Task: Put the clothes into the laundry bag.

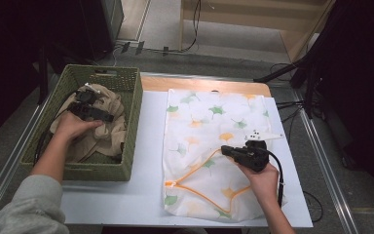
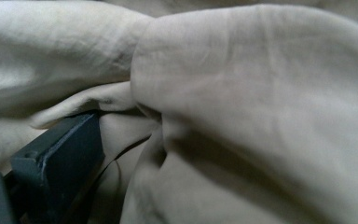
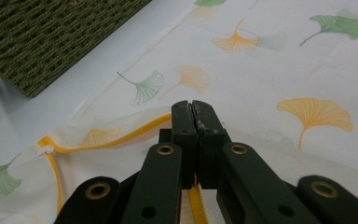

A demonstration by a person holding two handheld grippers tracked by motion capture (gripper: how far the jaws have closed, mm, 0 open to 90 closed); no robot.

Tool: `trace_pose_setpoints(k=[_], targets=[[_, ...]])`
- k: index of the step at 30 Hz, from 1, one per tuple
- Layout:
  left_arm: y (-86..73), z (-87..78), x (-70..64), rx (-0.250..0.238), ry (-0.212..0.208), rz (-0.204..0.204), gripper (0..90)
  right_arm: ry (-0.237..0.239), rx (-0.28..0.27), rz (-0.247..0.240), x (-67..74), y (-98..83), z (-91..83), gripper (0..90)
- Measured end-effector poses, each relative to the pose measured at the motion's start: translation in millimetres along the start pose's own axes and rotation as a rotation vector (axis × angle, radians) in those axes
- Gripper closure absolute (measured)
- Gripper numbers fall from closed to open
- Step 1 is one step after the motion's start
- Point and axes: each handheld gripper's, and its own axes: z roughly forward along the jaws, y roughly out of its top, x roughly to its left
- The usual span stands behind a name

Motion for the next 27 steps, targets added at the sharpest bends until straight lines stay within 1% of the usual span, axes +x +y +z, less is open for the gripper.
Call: trace_pose_setpoints(k=[1, 2, 4, 5, 7, 9, 11, 13, 14, 15, 16, 17, 18, 19, 21, 23, 24, 25, 26, 27], targets=[[-1.2, 3.0, 0.9, -0.012, 0.012, 0.000, 0.0, 0.000, 0.000, -0.001, -0.1, 0.0, 0.0, 88.7], [-2.7, 6.2, 1.7, -0.018, 0.034, 0.010, 0.8, -0.002, -0.002, -0.001, -0.3, 0.0, 0.0, 88.6], [-3.3, 9.3, 2.5, -0.030, 0.060, 0.024, 6.1, -0.001, -0.001, 0.000, -0.3, -0.1, -0.4, 88.6], [-3.6, 10.2, 2.7, -0.041, 0.070, 0.034, 8.2, 0.000, -0.001, -0.001, -0.3, -0.1, -0.4, 88.6], [-4.1, 10.8, 3.9, -0.052, 0.064, 0.047, 14.7, -0.001, 0.000, -0.001, 0.1, 0.0, -0.7, 88.6], [-4.1, 10.6, 4.5, -0.060, 0.043, 0.057, 22.2, 0.002, -0.006, -0.003, 0.7, -0.2, -1.1, 88.6], [-4.1, 8.8, 3.9, -0.060, 0.024, 0.076, 30.4, 0.001, -0.006, -0.003, 0.9, -0.4, -1.4, 88.6], [-3.3, 6.2, -1.6, -0.054, -0.001, 0.114, 49.7, 0.000, -0.004, 0.000, 1.0, -0.7, -1.6, 88.6], [-3.3, 4.9, -3.7, -0.054, -0.006, 0.134, 56.0, -0.001, -0.004, 0.000, 1.0, -0.7, -1.8, 88.5], [-3.3, 4.1, -5.4, -0.050, -0.012, 0.146, 64.3, 0.000, -0.005, 0.000, 0.8, -0.7, -1.8, 88.5], [-3.4, 3.0, -5.8, -0.039, -0.027, 0.138, 67.9, -0.001, -0.005, 0.002, 0.5, -0.8, -1.7, 88.5], [-3.8, 2.1, -5.2, -0.021, -0.062, 0.113, 70.6, -0.001, -0.004, 0.003, 0.2, -0.8, -1.4, 88.6], [-4.4, 1.3, -4.3, -0.007, -0.095, 0.097, 72.3, -0.002, -0.004, 0.002, 0.0, -0.8, -1.2, 88.5], [-4.6, -0.3, -4.0, 0.008, -0.116, 0.086, 73.0, -0.002, -0.005, 0.003, 0.1, -0.8, -1.3, 88.5], [-3.0, -5.2, -2.8, 0.021, -0.166, 0.069, 73.8, -0.001, -0.007, 0.004, 0.1, -0.8, -1.5, 88.5], [-0.7, -14.3, -2.7, -0.011, -0.197, 0.056, 74.2, -0.001, -0.008, 0.006, -0.1, -0.9, -1.7, 88.5], [0.9, -20.5, -2.3, -0.034, -0.223, 0.047, 74.4, -0.002, -0.007, 0.007, -0.2, -1.0, -2.0, 88.4], [2.8, -27.5, -3.1, -0.064, -0.227, 0.046, 74.6, -0.001, -0.009, 0.009, -0.3, -1.2, -2.2, 88.4], [5.1, -35.2, -4.4, -0.077, -0.236, 0.060, 74.7, -0.001, -0.014, 0.010, -0.4, -1.4, -2.2, 88.4], [6.9, -44.4, -6.6, -0.109, -0.231, 0.078, 74.6, -0.001, -0.015, 0.011, -0.3, -1.5, -2.5, 88.4]])
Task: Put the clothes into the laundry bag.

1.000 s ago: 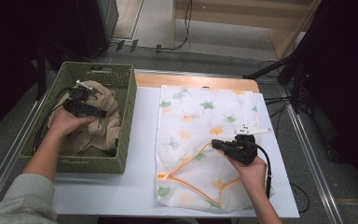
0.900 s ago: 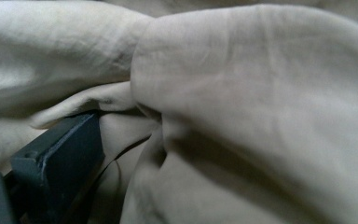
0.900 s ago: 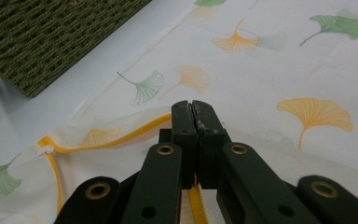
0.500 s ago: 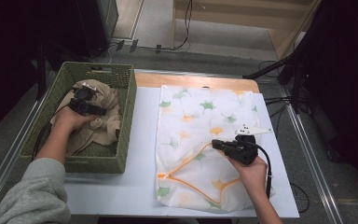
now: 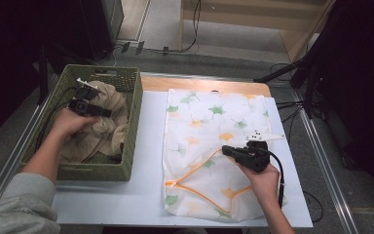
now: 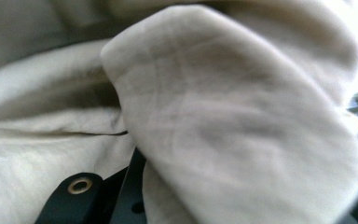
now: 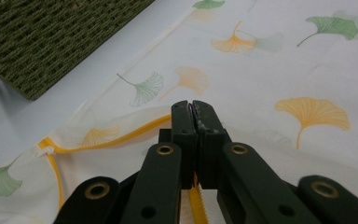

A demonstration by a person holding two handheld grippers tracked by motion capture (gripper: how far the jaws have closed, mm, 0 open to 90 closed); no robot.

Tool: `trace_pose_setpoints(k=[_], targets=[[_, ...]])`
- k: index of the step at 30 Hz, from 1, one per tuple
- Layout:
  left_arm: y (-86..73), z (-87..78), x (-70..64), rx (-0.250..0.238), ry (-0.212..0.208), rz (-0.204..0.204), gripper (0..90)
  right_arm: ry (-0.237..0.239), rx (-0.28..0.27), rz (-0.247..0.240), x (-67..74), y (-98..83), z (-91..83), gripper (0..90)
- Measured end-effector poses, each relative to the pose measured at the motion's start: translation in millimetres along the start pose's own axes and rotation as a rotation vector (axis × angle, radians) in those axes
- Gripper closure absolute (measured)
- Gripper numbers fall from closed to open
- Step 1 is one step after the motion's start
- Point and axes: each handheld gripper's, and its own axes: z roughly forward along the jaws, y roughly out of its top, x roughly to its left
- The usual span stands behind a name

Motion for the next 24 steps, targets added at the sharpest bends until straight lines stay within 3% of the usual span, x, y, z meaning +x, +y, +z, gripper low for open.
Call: trace_pose_setpoints(k=[2, 7, 12, 16, 20, 24], targets=[[5.4, -17.4, -5.0, -0.043, -0.038, 0.012, 74.6, 0.000, 0.001, 0.001, 0.0, 0.0, -0.7, 88.3], [22.3, -57.4, -18.8, -0.055, -0.020, 0.072, 74.6, 0.002, -0.003, 0.001, -0.2, 0.1, -0.8, 88.3], [44.0, -91.0, -48.6, -0.085, -0.023, 0.184, 74.6, 0.002, -0.008, -0.003, 0.6, 0.7, -1.0, 88.3], [58.3, -110.0, -70.8, -0.085, -0.075, 0.222, 74.5, 0.004, -0.008, 0.000, 0.9, 0.6, -1.2, 88.3], [67.1, -127.3, -98.0, -0.066, -0.090, 0.322, 74.5, 0.007, -0.010, 0.003, 1.2, 0.8, -2.9, 88.3], [72.8, -145.9, -125.0, -0.076, -0.154, 0.381, 74.3, 0.013, -0.021, 0.003, 0.4, 1.0, -3.9, 88.3]])
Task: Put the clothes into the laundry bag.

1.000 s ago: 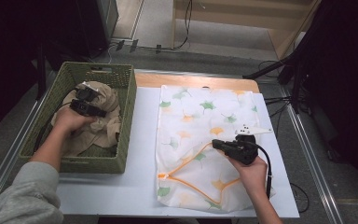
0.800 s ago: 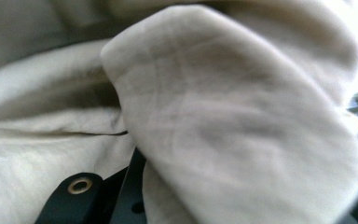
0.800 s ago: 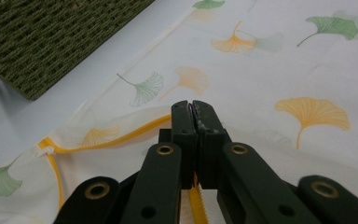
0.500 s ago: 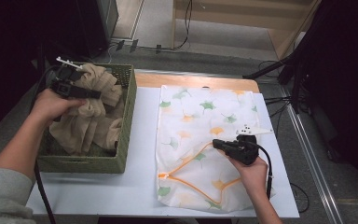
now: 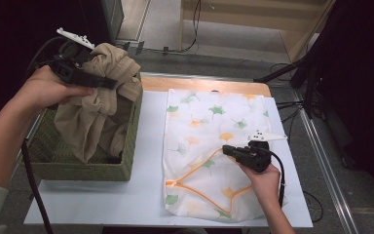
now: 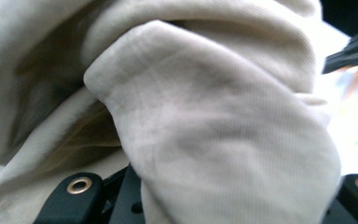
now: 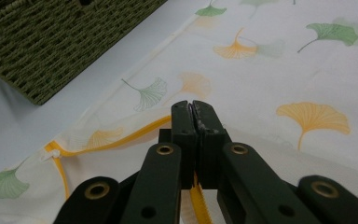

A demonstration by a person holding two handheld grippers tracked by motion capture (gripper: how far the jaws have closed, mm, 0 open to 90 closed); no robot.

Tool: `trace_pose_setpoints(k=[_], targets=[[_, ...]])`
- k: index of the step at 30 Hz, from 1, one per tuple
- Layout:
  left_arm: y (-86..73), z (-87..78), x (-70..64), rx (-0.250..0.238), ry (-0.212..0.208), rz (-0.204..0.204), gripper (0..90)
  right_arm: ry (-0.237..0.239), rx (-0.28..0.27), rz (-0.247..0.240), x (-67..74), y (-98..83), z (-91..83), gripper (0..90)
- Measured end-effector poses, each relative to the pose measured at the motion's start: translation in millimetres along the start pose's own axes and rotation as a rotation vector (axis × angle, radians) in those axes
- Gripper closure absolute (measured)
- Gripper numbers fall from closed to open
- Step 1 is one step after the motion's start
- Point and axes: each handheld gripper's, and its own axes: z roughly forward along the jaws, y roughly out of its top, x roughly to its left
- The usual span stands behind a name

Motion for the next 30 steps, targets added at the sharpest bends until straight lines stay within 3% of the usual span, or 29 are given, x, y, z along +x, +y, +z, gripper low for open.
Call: trace_pose_setpoints(k=[5, 11, 21, 30], targets=[[15.3, -4.8, -31.9, 0.003, -0.068, 0.081, 74.3, 0.001, -0.005, 0.004, 0.1, 0.6, -1.0, 88.3], [29.1, 1.0, -66.0, -0.013, -0.145, 0.157, 74.2, 0.005, -0.012, 0.009, -0.3, 1.7, -1.6, 88.3], [42.0, 25.5, -101.4, -0.007, -0.227, 0.196, 74.2, 0.005, -0.020, 0.013, -0.1, 4.6, -5.2, 88.4], [59.3, 51.4, -150.7, 0.034, -0.301, 0.284, 74.1, -0.001, -0.027, 0.014, -2.0, 6.1, -9.5, 88.4]])
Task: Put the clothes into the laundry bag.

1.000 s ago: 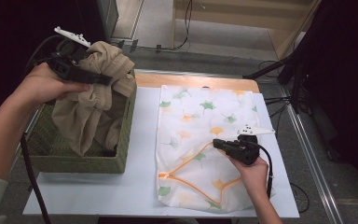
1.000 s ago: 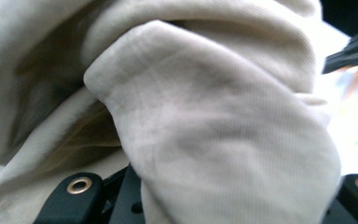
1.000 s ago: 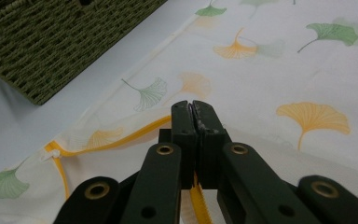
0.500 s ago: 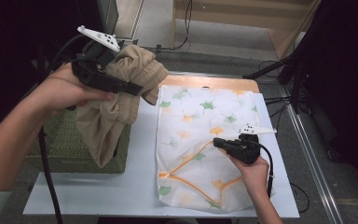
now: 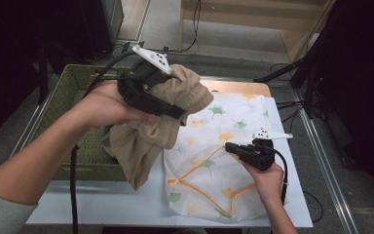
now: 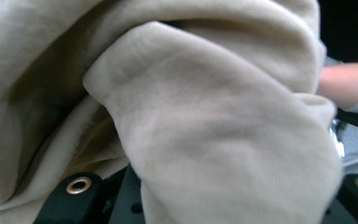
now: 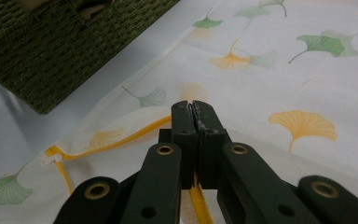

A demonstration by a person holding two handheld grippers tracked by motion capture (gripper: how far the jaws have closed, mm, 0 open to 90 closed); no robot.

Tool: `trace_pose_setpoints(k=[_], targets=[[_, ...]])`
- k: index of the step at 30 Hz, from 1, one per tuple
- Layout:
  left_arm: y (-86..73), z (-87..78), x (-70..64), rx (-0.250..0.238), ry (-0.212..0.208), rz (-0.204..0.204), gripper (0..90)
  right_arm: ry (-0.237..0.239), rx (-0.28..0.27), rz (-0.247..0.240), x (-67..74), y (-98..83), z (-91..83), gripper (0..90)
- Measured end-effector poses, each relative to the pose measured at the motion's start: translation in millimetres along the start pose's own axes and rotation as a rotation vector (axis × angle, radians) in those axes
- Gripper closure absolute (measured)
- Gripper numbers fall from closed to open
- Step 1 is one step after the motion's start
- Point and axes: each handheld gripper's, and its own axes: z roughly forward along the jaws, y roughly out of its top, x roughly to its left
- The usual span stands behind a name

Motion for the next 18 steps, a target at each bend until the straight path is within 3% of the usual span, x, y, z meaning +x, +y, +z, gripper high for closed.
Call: trace_pose_setpoints(k=[6, 11, 18], targets=[[19.9, 19.3, -28.2, 0.004, -0.093, 0.065, 73.9, -0.002, -0.004, -0.001, -1.0, 0.3, -1.5, 88.4], [39.7, 29.7, -49.4, 0.007, -0.138, 0.119, 73.7, -0.002, -0.010, 0.006, -1.6, 1.2, -2.2, 88.4], [64.4, 30.0, -73.5, -0.045, -0.220, 0.148, 73.5, -0.006, -0.019, 0.009, -3.8, 0.8, -5.4, 88.4]])
